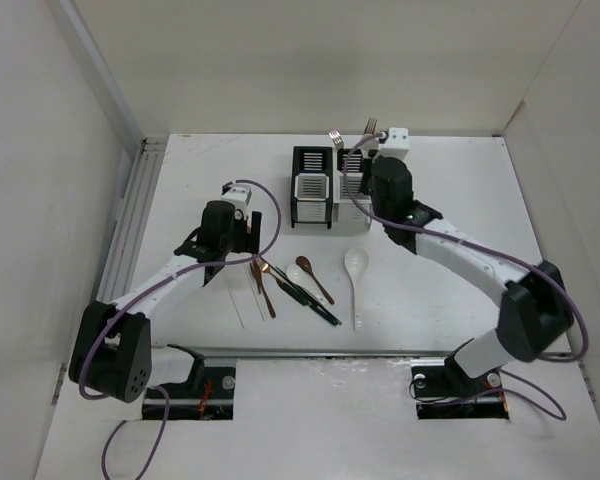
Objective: Sort the eating utensils into containers
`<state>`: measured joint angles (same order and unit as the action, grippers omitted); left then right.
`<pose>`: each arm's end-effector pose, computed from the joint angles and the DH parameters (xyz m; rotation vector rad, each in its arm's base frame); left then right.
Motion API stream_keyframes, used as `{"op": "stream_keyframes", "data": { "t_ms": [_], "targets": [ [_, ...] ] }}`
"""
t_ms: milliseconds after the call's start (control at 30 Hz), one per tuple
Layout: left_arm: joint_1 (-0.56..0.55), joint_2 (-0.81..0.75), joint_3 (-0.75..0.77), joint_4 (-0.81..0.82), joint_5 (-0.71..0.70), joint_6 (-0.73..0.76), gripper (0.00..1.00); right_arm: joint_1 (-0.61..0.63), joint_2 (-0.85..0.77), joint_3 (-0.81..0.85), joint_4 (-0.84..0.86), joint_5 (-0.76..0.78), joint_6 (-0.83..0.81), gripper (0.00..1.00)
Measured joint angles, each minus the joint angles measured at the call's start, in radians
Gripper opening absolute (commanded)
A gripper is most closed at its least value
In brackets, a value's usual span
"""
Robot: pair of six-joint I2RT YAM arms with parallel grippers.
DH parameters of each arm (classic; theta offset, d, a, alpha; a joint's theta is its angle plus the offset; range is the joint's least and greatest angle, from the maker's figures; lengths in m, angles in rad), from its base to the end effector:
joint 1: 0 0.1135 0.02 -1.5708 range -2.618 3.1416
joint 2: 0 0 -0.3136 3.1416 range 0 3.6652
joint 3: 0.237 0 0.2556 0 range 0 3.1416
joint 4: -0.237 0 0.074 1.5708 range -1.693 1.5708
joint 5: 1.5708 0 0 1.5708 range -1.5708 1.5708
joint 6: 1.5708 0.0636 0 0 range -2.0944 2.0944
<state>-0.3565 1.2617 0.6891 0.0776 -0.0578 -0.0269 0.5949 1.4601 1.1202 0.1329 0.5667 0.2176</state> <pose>0.2702 -0.0967 0.2627 0.3043 2.0471 -0.1765 0.3210 0.1760 0.3727 0.0759 1.7443 0.0906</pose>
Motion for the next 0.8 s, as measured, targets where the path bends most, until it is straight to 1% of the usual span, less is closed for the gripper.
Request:
{"op": "stream_keyframes", "data": {
  "t_ms": [133,267,467,767,800],
  "targets": [
    [0.029,0.032,0.022,0.014,0.001,0.002,0.73,0.000,0.171,0.050,0.124,-0.003,-0.058,0.00],
    [0.047,0.056,0.035,0.022,0.003,0.003,0.73,-0.006,0.268,0.050,0.196,-0.005,-0.071,0.00],
    [0.056,0.078,0.047,0.026,0.008,0.004,0.73,-0.011,0.317,0.050,0.267,0.003,-0.054,0.00],
    [0.063,0.090,0.047,0.036,0.016,0.004,0.73,-0.026,0.406,0.050,0.314,0.024,0.051,0.00],
    [0.063,0.090,0.047,0.036,0.017,0.004,0.73,-0.026,0.409,0.050,0.322,0.023,0.056,0.02]
  ]
}}
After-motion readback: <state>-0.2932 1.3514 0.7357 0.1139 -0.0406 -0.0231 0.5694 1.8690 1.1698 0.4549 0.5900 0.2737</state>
